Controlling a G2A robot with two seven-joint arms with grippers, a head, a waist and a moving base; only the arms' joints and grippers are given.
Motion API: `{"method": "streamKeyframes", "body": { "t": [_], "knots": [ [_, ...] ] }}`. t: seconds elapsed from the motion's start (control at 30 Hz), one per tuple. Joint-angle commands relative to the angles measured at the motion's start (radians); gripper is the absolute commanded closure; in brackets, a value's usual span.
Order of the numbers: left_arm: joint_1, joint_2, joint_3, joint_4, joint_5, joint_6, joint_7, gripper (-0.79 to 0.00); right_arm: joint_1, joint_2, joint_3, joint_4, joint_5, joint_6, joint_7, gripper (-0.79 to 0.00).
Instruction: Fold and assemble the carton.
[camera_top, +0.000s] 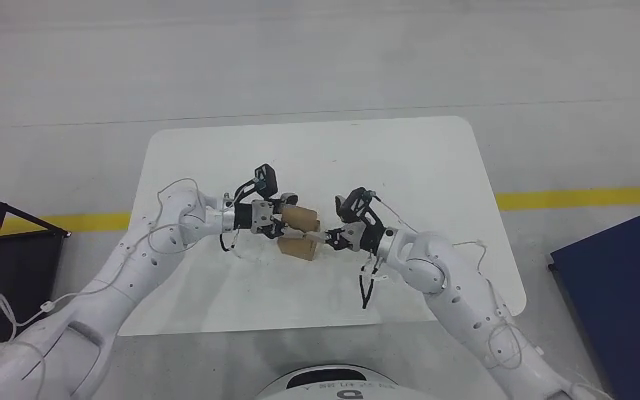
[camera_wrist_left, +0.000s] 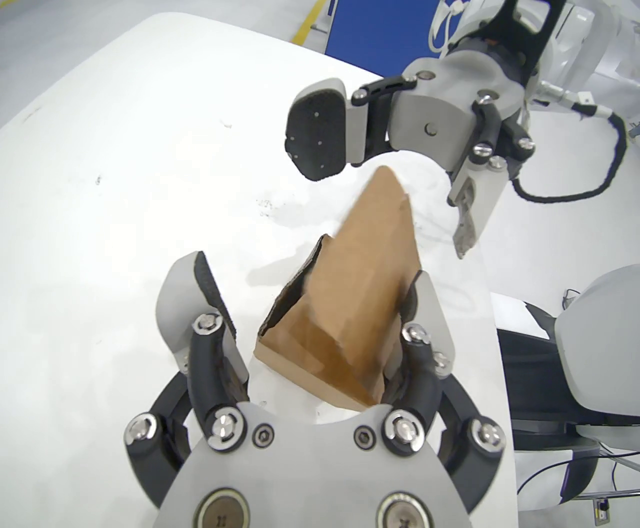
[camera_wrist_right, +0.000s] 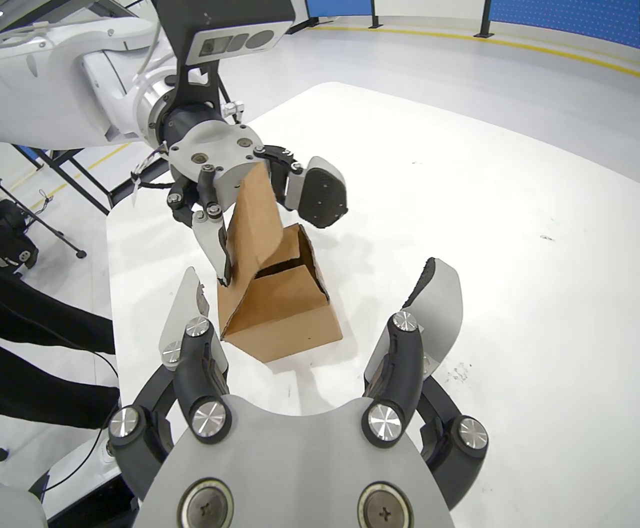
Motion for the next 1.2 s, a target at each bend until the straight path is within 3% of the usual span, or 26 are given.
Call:
{"method": "streamKeyframes", "body": {
  "t": [0.0, 0.1, 0.3, 0.43, 0.53, 0.77, 0.93, 1.1, 1.13, 1.17],
  "knots": [
    [-0.005, -0.001, 0.006, 0.006, -0.008, 0.000, -0.010, -0.237, 0.010, -0.004, -0.011, 0.014, 0.003, 0.006, -0.004, -0.720],
    [-0.010, -0.002, 0.013, 0.008, -0.021, 0.000, -0.022, -0.166, 0.018, -0.007, -0.020, 0.024, 0.004, 0.008, -0.008, -0.723],
    [-0.015, -0.001, 0.022, 0.008, -0.037, 0.000, -0.031, -0.120, 0.019, -0.007, -0.019, 0.018, -0.002, 0.013, -0.006, -0.727],
    [-0.016, 0.000, 0.020, 0.014, -0.039, 0.000, -0.032, -0.117, 0.004, -0.002, -0.012, -0.016, -0.038, 0.018, 0.008, -0.730],
    [-0.015, 0.001, 0.013, 0.018, -0.036, 0.000, -0.030, -0.123, -0.016, 0.006, -0.013, -0.062, -0.097, -0.023, 0.024, -0.785],
    [-0.007, 0.000, -0.004, 0.021, -0.026, 0.002, -0.032, -0.114, -0.049, 0.023, -0.015, -0.130, -0.215, -0.089, 0.104, -0.785],
    [-0.003, -0.004, -0.012, 0.019, -0.022, 0.006, -0.036, -0.145, -0.044, 0.023, -0.027, -0.131, -0.250, -0.059, 0.134, -0.760],
    [-0.003, -0.009, -0.020, 0.020, -0.018, 0.013, -0.043, -0.332, -0.028, 0.021, -0.048, -0.120, -0.300, -0.040, 0.148, -0.686],
    [-0.003, -0.010, -0.022, 0.021, -0.016, 0.013, -0.045, -0.428, -0.025, 0.021, -0.051, -0.122, -0.309, -0.039, 0.144, -0.656],
    [-0.003, -0.010, -0.023, 0.021, -0.015, 0.013, -0.048, -0.449, -0.022, 0.020, -0.054, -0.123, -0.318, -0.038, 0.139, -0.646]
  ]
}}
